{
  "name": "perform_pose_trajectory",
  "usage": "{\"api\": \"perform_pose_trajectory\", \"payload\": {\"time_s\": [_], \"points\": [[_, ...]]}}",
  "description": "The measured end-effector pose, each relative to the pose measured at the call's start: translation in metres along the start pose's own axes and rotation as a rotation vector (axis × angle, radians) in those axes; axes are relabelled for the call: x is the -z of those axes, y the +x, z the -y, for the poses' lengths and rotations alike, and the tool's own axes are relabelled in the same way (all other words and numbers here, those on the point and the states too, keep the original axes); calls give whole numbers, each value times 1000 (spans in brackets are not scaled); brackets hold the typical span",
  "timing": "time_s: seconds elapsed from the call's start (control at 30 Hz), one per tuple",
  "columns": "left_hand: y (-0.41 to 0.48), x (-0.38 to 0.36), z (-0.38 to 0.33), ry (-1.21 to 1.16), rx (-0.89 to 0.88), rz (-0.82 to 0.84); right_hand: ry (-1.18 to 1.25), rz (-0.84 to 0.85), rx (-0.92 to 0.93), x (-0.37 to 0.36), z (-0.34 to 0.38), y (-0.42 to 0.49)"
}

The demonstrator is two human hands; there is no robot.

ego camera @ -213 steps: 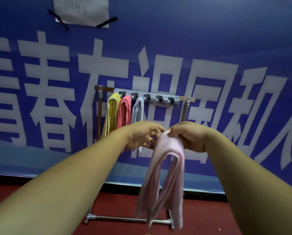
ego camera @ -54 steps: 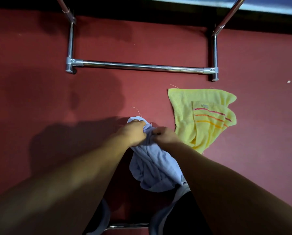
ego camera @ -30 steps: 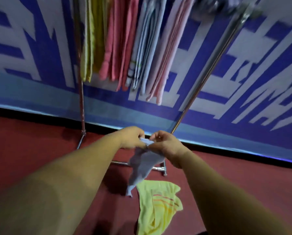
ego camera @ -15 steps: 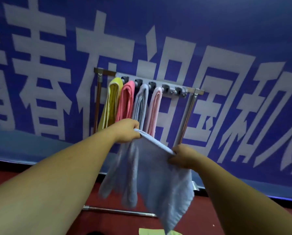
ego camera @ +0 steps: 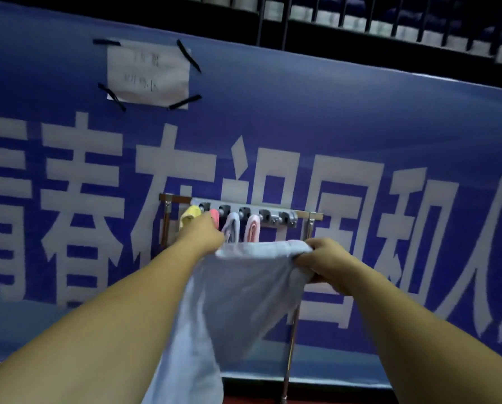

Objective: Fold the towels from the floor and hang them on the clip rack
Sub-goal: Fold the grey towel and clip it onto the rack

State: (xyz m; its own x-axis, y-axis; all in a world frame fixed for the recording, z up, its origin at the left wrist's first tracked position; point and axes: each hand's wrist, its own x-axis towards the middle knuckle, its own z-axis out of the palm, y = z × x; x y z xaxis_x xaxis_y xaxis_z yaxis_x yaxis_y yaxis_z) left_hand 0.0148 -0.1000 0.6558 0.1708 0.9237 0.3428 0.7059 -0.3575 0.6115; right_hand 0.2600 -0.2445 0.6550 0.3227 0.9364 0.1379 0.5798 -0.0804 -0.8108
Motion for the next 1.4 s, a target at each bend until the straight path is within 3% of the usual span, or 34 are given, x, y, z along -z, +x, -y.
{"api": "perform_pose_trajectory", "payload": {"time_s": [0.13, 0.2, 0.43, 0.6, 0.7, 0.83, 1.27, 1.4], "points": [[-19, -16, -54, -394, -212, 514, -58, 11, 120, 1, 36, 1], [-22, -18, -75, -551, -216, 623, -77, -9, 164, 1, 45, 4], [5, -27, -97, -727, -254, 629, 20, -192, 177, 25, 40, 22], [21, -35, -115, -665, -271, 480, 206, -70, 173, 40, 24, 36], [26, -35, -123, -669, -272, 476, 440, 35, 103, 43, 16, 43], [35, -36, -127, -639, -266, 501, 573, 43, 74, 42, 15, 47], [44, 0, -103, -628, -224, 593, 180, 33, 209, 25, 32, 59], [45, 9, -86, -615, -214, 537, 152, 80, 215, 16, 34, 58]]}}
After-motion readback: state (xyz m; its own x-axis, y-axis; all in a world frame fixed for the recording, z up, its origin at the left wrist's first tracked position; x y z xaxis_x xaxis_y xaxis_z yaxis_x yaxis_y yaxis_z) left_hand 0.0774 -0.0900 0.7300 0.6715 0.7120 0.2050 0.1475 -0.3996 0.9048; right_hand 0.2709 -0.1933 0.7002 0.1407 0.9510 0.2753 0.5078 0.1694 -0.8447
